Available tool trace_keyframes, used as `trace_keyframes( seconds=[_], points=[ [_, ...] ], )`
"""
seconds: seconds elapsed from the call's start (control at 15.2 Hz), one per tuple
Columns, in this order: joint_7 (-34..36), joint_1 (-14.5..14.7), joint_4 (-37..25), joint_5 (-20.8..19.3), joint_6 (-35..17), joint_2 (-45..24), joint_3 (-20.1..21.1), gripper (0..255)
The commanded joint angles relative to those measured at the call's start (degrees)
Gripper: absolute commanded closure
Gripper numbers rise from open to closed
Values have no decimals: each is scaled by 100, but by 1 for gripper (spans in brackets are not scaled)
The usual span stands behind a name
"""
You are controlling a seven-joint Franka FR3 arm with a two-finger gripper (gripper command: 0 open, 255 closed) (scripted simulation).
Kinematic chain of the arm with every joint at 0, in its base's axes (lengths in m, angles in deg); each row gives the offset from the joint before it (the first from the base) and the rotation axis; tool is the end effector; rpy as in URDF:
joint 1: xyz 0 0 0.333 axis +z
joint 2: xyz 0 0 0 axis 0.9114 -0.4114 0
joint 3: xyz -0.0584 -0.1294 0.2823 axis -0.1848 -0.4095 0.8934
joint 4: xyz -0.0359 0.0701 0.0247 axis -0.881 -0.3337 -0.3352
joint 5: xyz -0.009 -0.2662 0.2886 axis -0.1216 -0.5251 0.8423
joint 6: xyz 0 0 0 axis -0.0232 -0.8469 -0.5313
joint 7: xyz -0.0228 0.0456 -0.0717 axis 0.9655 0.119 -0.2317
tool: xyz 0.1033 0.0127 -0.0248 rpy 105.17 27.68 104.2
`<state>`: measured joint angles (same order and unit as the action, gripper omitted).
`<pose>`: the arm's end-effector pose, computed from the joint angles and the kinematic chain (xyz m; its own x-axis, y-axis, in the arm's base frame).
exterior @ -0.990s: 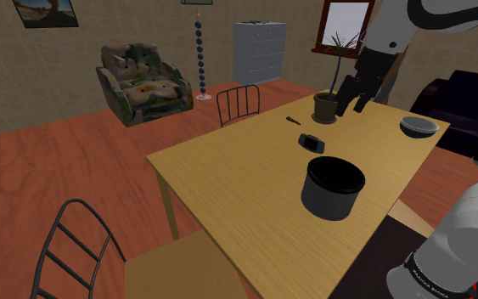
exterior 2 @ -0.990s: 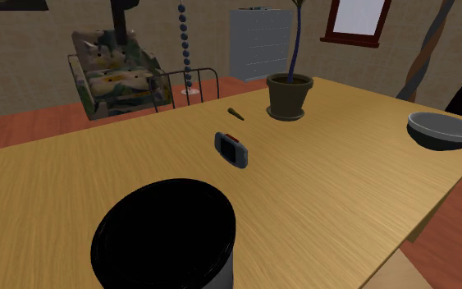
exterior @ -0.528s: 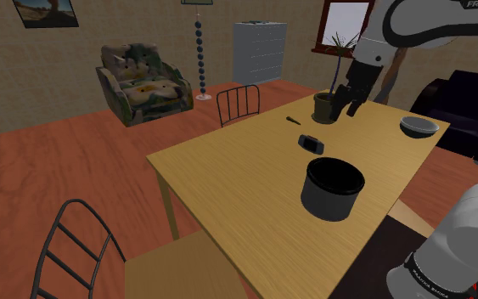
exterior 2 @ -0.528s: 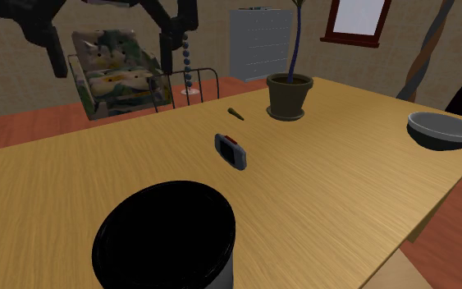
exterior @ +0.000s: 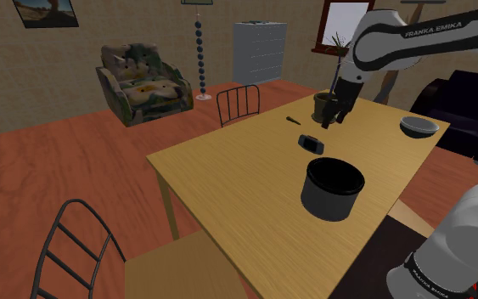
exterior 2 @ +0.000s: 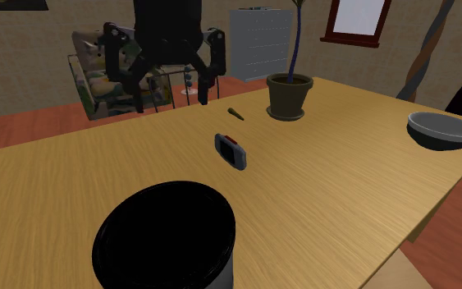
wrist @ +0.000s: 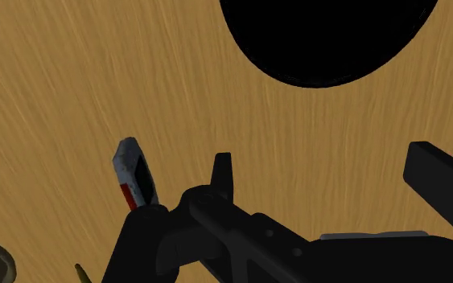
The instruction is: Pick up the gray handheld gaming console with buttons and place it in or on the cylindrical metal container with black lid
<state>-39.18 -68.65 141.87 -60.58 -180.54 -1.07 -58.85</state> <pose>0.4125 -0.1052 0.5092 0.9955 -0.0397 0.0856 -0.0332 -0.9966 -0.0757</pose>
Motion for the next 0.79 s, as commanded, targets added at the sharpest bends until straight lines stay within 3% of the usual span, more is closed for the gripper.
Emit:
trace_keyframes(
  seconds=[0.0,0.73],
  points=[
    [-302,-40,-103,-32,-214,-345,-188,0],
    [-1759,-171,-1198,406,-1159,-2610,-830,0]
  ],
)
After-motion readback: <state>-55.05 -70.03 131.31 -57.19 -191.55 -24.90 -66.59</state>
